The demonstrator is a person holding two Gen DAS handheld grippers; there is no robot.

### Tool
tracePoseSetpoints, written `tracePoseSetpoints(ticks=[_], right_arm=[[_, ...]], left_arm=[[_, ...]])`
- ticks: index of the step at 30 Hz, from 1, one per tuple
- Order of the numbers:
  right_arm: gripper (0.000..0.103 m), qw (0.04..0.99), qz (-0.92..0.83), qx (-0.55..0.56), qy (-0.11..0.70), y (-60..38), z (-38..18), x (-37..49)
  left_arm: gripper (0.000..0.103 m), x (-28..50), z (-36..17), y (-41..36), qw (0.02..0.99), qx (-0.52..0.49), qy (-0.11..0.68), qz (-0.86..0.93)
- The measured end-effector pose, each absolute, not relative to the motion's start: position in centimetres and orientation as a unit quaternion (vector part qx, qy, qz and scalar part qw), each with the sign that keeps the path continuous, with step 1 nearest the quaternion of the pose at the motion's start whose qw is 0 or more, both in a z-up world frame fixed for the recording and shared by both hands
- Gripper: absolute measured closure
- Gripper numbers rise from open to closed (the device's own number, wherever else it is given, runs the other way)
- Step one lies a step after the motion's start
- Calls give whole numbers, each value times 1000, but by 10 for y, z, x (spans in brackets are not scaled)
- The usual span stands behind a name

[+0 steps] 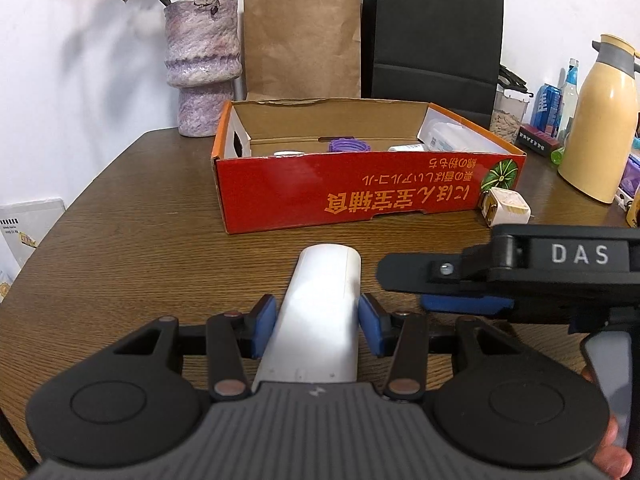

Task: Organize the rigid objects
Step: 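Hold the white stick with the left tool while the right tool approaches the white plug adapter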

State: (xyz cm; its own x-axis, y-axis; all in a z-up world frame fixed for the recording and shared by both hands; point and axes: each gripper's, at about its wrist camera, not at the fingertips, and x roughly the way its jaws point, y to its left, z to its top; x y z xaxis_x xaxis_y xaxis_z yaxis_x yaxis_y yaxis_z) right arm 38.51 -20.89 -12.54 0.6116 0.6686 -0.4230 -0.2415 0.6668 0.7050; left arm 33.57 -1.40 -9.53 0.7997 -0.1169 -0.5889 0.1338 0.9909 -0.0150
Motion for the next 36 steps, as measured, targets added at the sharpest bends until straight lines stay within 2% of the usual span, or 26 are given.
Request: tracePoseSetpoints(ticks=[11,24,32,36], right_arm=[[50,830,285,320,358,-194,-128,391],[66,806,297,353,371,-184,-136,398],[68,805,296,354,374,-182,-136,398],[77,806,287,354,377,-185,-138,397]], left_arm=[[57,337,-94,-10,948,4,310,-65],[57,338,-95,-9,948,3,312,-65],[57,334,-96,-11,949,20,307,-64],[57,331,-98,-14,947,33,310,-77]])
